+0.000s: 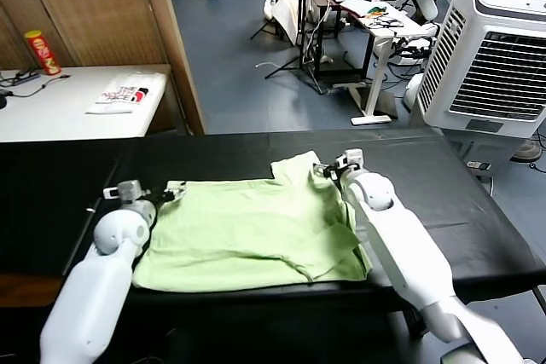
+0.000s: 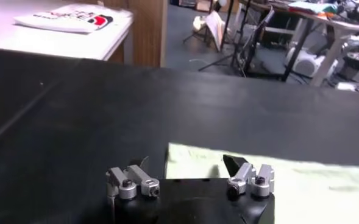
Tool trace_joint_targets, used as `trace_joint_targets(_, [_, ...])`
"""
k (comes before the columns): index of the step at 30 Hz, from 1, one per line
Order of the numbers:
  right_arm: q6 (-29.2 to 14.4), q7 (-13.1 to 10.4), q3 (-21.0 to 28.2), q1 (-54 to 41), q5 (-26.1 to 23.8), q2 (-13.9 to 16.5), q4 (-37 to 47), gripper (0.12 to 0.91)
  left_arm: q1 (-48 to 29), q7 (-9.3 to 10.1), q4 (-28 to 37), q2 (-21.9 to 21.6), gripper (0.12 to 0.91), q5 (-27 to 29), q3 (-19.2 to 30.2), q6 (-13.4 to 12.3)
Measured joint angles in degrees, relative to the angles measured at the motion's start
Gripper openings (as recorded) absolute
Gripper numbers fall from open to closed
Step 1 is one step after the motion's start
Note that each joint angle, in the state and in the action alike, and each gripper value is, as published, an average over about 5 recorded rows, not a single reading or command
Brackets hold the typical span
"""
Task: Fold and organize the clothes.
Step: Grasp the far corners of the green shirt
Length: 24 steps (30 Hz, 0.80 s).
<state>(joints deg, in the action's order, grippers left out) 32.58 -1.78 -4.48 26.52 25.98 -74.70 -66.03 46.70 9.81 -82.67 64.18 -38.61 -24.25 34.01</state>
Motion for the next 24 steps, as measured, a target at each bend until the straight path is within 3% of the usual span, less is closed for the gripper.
trace_joint_targets(6, [0.88,0.53,-0.25,-0.65,1.10,-0.90,1.48,0.476,-0.52,-1.02,1.39,0.16,0.771,0.36,0.26,-0.24])
trace_joint_targets(8, [1.36,0.36,-0.59,-0.69,1.63,-1.25,1.83,0.359,-0.62,-1.43,1.64,0.20,0.701,0.60,0.32,-0.30])
trace_joint_targets(12, [1.55,0.28,-1.17,-0.34,1.88,-1.64,2.09,0.178,-0.94,-2.10,2.18,0.39,0.490,1.22,0.54,-0.36])
trace_joint_targets(17, [0.47,0.80,-1.81,0.10,1.83,-1.68,2.08,0.128,-1.24,-2.62,2.81,0.69,0.208,1.82,0.63,-0.41])
trace_joint_targets(19, [-0.52,1.29,-2.08,0.35,1.77,-1.56,1.81,0.126,-1.17,-2.82,2.70,0.70,0.147,1.82,0.61,-0.43])
trace_joint_targets(24, [-3.23,2.54,-2.54,1.13,1.73,-0.96,0.59,0.126,-0.34,-3.08,1.42,0.37,0.131,1.42,0.41,-0.35])
